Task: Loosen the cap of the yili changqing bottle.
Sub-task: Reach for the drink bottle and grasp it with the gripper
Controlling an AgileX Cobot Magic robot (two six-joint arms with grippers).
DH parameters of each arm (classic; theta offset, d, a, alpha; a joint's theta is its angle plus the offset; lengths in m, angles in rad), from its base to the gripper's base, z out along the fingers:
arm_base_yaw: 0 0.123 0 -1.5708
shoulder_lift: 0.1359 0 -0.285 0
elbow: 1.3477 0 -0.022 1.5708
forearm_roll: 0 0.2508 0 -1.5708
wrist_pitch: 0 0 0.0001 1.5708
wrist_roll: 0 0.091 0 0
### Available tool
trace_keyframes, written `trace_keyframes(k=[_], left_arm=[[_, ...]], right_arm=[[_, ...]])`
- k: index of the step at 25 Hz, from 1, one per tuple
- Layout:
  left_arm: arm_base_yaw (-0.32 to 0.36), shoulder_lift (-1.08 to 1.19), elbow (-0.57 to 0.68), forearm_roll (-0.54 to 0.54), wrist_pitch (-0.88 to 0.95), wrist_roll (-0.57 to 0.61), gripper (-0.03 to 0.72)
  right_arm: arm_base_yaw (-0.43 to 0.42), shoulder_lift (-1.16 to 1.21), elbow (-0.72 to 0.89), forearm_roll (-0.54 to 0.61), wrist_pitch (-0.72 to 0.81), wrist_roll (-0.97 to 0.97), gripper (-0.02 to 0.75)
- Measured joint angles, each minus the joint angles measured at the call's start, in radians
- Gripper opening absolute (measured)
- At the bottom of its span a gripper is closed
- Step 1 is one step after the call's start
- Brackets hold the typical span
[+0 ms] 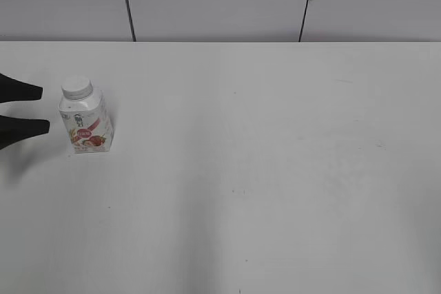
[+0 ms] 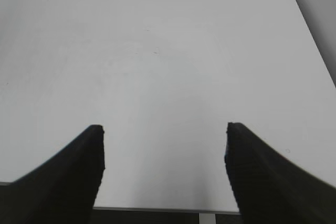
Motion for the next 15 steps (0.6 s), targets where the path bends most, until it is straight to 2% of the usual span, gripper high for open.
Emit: trace_keyframes(k=[7, 15], left_arm=[[-0.017, 0.112, -0.08, 0.004, 0.0, -0.003, 0.53], [-0.083, 0.193, -0.134, 0.013, -0.001, -0.006, 0.527]], right_arm=[[0.0, 0.0, 0.0, 0.0, 0.0, 0.0, 0.565], [0.0, 0.0, 0.0, 0.0, 0.0, 0.0, 0.565]])
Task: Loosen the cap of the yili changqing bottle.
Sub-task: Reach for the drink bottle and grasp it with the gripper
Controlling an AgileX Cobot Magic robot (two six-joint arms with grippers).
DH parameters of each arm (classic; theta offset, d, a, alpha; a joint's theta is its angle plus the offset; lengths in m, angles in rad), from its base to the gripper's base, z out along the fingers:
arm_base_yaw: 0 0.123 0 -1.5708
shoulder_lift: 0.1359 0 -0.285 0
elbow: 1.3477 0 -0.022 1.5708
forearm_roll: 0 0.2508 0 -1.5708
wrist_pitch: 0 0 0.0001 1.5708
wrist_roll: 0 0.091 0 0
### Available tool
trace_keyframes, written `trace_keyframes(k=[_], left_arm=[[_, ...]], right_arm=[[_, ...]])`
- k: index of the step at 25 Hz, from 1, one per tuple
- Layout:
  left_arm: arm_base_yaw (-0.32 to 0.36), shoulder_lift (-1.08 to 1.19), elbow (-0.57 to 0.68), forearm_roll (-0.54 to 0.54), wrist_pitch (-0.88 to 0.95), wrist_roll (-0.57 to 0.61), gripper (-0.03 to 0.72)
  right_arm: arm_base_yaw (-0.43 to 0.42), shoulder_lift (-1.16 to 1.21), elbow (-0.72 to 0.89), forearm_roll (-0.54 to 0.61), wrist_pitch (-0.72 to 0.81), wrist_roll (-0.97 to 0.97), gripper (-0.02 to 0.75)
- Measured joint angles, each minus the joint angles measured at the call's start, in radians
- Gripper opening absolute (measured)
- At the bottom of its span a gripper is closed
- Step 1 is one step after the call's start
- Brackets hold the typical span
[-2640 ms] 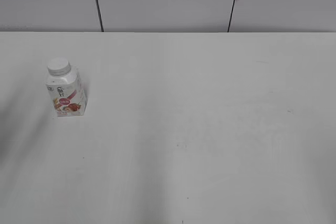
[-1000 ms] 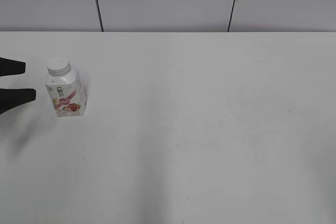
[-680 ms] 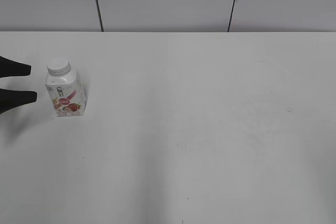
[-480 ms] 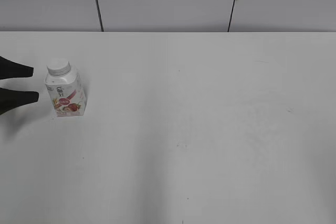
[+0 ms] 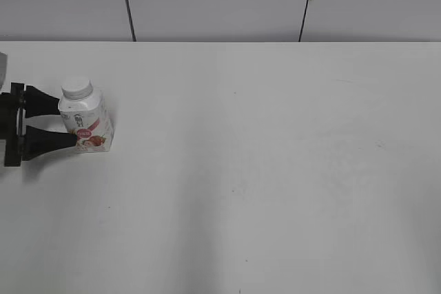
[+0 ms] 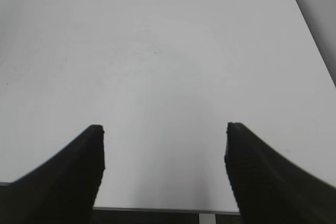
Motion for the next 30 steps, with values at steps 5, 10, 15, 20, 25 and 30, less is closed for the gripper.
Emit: trace_keyframes(k=[5, 10, 15, 20, 25, 30], left_arm=[[-0.023, 0.024, -0.05, 0.005, -0.003, 0.0, 0.527], [-0.042, 0.066, -0.092, 0.009, -0.01, 0.0, 0.527], [-0.085, 0.086, -0.122, 0.009, -0.007, 0.0, 0.527], [-0.114, 0.086, -0.142, 0.009, -0.007, 0.0, 0.526], [-0.117, 0.086, -0.144, 0.008, -0.007, 0.0, 0.526], [-0.117, 0.094, -0.145, 0.005, -0.007, 0.0, 0.526]], right_arm=[[0.0, 0.0, 0.0, 0.0, 0.0, 0.0, 0.565], [0.0, 0.0, 0.0, 0.0, 0.0, 0.0, 0.565], [0.0, 0.0, 0.0, 0.0, 0.0, 0.0, 0.565], [0.0, 0.0, 0.0, 0.0, 0.0, 0.0, 0.565], [0.0, 0.0, 0.0, 0.0, 0.0, 0.0, 0.565], [0.0, 0.0, 0.0, 0.0, 0.0, 0.0, 0.565]])
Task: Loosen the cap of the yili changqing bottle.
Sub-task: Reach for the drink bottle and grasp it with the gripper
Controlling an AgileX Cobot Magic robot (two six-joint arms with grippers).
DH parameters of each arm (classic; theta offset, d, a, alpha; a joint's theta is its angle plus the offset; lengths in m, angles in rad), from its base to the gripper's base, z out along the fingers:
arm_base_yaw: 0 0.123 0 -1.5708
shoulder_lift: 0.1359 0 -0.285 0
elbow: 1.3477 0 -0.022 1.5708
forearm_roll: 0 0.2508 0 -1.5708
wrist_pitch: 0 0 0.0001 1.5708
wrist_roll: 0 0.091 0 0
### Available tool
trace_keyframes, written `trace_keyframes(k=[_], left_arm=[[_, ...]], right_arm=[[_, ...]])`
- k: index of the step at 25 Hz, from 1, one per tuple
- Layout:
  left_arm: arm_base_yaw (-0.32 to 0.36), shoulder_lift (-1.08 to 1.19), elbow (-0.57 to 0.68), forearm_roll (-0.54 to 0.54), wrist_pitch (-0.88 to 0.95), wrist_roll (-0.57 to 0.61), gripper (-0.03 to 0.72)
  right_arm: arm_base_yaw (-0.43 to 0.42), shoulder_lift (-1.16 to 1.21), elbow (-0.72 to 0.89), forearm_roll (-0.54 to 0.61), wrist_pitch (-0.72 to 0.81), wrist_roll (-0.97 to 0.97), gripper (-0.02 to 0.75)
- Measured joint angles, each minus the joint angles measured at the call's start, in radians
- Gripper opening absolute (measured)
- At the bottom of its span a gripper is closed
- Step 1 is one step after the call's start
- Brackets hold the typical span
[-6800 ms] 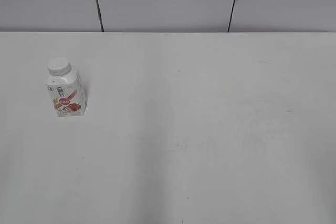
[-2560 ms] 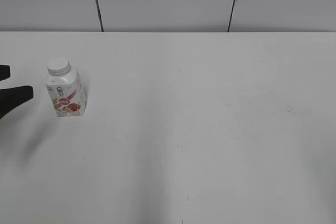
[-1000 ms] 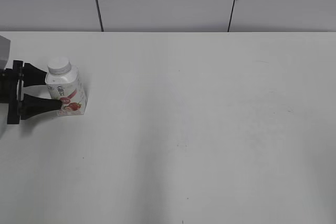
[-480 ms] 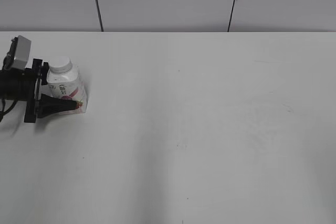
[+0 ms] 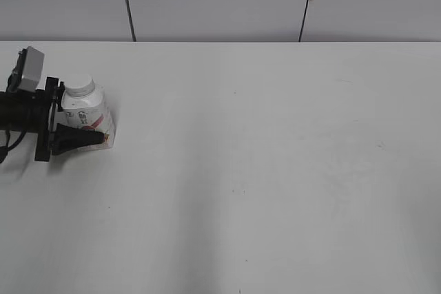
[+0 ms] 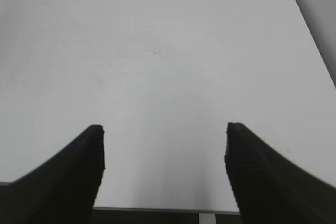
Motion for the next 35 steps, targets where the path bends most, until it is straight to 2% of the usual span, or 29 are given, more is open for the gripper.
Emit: trace_keyframes(k=[9, 21, 24, 30, 35], left_arm=[[0.0, 0.035, 0.0, -0.001, 0.0, 0.0, 0.526], [0.013, 0.035, -0.001, -0.001, 0.0, -0.067, 0.524], [0.013, 0.035, -0.001, -0.001, 0.0, -0.07, 0.504], [0.013, 0.035, -0.001, 0.003, -0.002, -0.071, 0.41], [0.01, 0.035, -0.001, 0.002, -0.001, -0.071, 0.41]], right_arm=[[0.0, 0.0, 0.0, 0.0, 0.0, 0.0, 0.565], [0.0, 0.0, 0.0, 0.0, 0.0, 0.0, 0.565], [0.0, 0.0, 0.0, 0.0, 0.0, 0.0, 0.565], [0.0, 0.0, 0.0, 0.0, 0.0, 0.0, 0.565], [0.0, 0.0, 0.0, 0.0, 0.0, 0.0, 0.565]])
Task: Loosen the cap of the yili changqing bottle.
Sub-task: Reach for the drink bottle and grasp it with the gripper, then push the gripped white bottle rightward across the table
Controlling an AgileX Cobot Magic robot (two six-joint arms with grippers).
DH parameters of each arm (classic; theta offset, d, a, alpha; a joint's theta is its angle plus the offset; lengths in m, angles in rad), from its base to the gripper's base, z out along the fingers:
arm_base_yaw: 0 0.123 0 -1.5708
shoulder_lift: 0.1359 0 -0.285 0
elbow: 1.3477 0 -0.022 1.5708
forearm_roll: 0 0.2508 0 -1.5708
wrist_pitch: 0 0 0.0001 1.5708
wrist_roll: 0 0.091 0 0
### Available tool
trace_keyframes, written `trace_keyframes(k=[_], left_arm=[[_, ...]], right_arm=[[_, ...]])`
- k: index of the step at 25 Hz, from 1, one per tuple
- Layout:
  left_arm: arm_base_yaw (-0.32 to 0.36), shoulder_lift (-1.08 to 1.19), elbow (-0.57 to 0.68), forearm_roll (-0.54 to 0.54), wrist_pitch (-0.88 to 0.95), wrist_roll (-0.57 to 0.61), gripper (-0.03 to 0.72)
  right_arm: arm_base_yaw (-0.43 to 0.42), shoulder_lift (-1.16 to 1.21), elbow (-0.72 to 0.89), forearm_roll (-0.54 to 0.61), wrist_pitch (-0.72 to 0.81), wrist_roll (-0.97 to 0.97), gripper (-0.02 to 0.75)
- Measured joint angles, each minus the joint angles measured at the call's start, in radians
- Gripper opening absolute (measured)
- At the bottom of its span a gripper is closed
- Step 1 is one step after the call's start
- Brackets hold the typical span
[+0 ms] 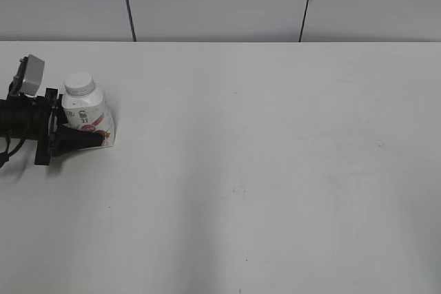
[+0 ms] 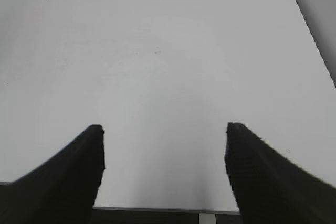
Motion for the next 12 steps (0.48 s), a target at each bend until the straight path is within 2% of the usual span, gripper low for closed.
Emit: trace_keyframes(k=[4, 12], left_arm=[[-0.032, -0.005, 0.0, -0.003, 0.012, -0.017, 0.41], [-0.178, -0.047, 0.014, -0.02, 0.032, -0.023, 0.409]], right_arm=[[0.0, 0.0, 0.0, 0.0, 0.0, 0.0, 0.565], [0.0, 0.0, 0.0, 0.0, 0.0, 0.0, 0.565]])
